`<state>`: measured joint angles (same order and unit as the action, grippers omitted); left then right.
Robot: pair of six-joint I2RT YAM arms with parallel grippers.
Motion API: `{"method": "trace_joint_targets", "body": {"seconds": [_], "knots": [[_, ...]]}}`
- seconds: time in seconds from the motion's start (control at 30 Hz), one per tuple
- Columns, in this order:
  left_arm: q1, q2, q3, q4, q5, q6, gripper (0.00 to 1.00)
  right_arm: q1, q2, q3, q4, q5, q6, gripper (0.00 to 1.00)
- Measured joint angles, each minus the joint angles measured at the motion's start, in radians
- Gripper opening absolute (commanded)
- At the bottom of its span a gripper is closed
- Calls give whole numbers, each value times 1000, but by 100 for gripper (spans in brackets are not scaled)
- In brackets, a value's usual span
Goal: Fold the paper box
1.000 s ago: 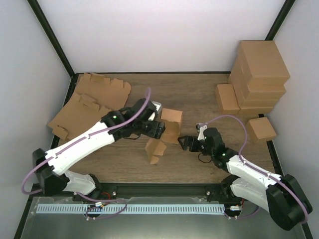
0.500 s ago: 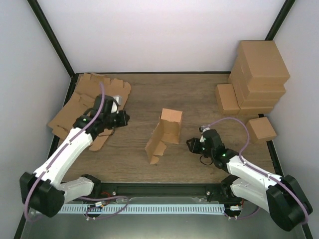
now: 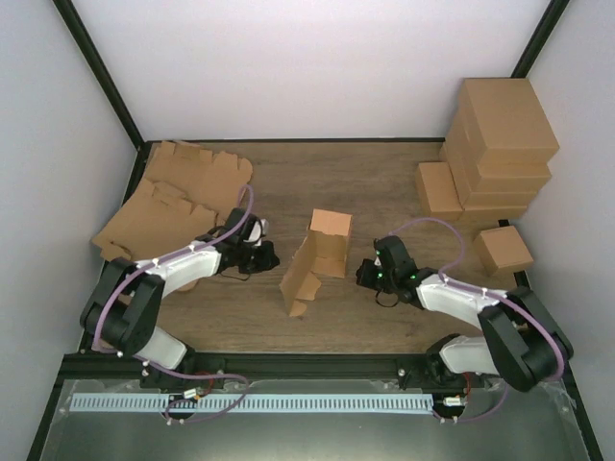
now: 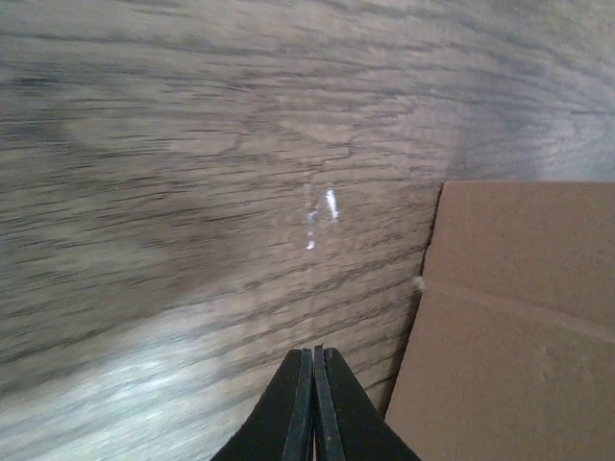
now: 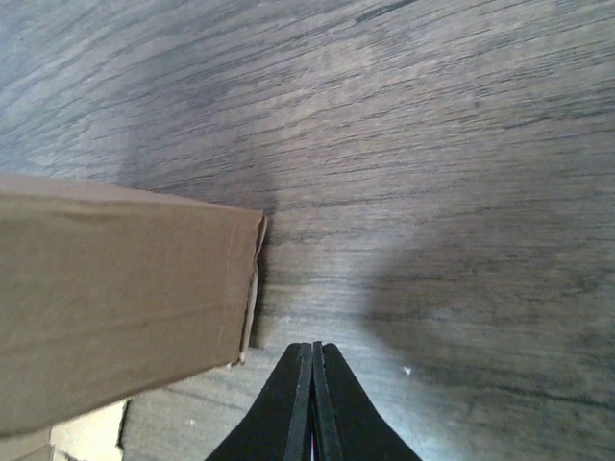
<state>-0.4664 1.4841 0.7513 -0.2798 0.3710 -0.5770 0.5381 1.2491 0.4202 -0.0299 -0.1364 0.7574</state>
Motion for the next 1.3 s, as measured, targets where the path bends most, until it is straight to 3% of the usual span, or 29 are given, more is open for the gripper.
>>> {"method": "trace_joint_targets", "body": {"seconds": [0.23,0.57,1.3], "knots": [[-108,155,54,96,-15,-34,4,0,129,39,24,-13,11,1],[-178,292,133,142,-24,-52,4,0,233,100,89,-66,6,1],[-207,327,164,164,-21,-66,4,-5,280,125,127,-111,0,1]]}}
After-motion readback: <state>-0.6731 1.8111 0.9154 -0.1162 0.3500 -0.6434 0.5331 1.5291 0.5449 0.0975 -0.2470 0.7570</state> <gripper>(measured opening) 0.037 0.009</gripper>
